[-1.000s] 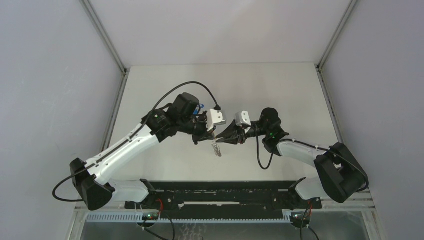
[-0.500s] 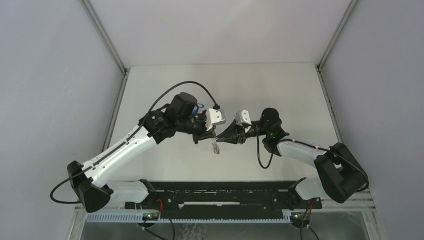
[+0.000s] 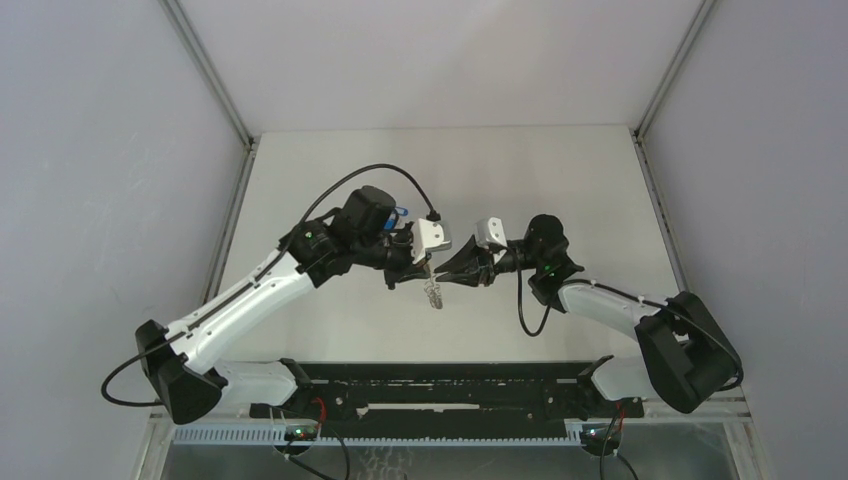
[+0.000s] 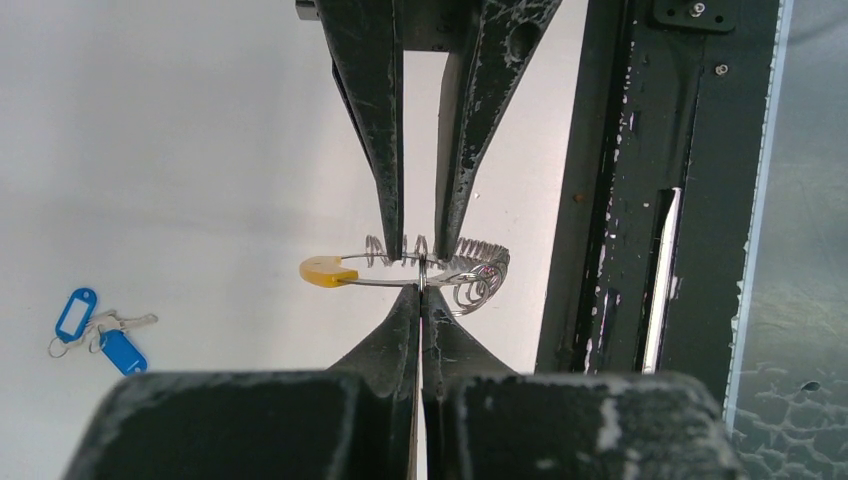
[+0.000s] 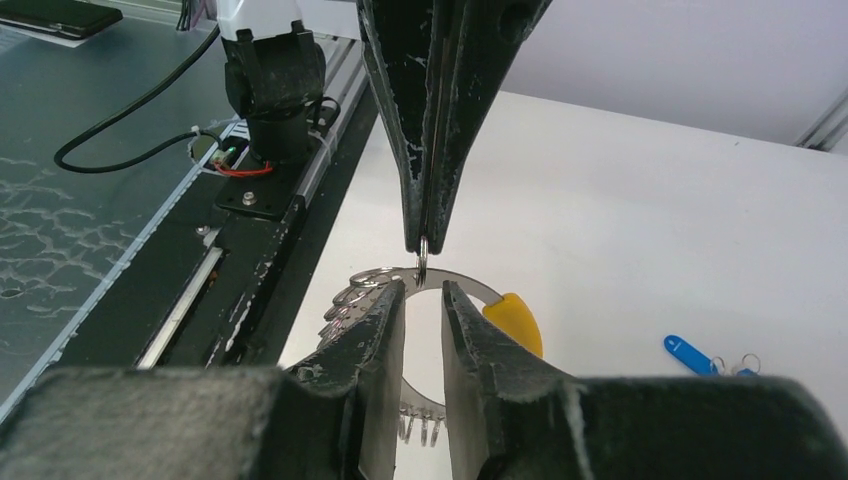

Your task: Put the keys on the keyring

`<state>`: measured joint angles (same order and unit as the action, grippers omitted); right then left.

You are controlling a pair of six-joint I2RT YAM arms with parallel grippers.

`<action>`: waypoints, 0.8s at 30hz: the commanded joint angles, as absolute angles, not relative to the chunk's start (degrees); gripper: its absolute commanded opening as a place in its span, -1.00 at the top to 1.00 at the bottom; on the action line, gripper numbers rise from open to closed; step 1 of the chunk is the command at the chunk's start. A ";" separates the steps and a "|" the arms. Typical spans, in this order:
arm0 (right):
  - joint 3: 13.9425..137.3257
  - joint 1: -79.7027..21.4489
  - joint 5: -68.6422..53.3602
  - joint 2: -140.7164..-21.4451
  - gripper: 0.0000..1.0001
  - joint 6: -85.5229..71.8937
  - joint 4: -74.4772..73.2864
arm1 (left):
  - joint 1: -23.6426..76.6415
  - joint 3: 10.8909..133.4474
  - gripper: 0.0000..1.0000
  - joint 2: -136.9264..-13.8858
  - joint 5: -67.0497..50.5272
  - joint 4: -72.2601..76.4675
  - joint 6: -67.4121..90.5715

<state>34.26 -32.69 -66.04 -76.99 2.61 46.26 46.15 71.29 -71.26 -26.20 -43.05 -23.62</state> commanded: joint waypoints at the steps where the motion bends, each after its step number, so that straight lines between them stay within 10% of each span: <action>1: 36.38 -32.64 -65.74 -74.45 0.59 3.23 45.72 | 46.75 72.89 1.00 -71.68 -26.62 -42.74 -24.79; 24: 39.10 -34.56 -65.73 -76.51 0.72 7.87 37.58 | 47.72 75.98 1.00 -73.92 -25.24 -45.00 -25.49</action>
<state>36.34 -33.95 -65.67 -76.27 5.04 40.71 47.13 71.68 -74.11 -25.45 -45.39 -24.21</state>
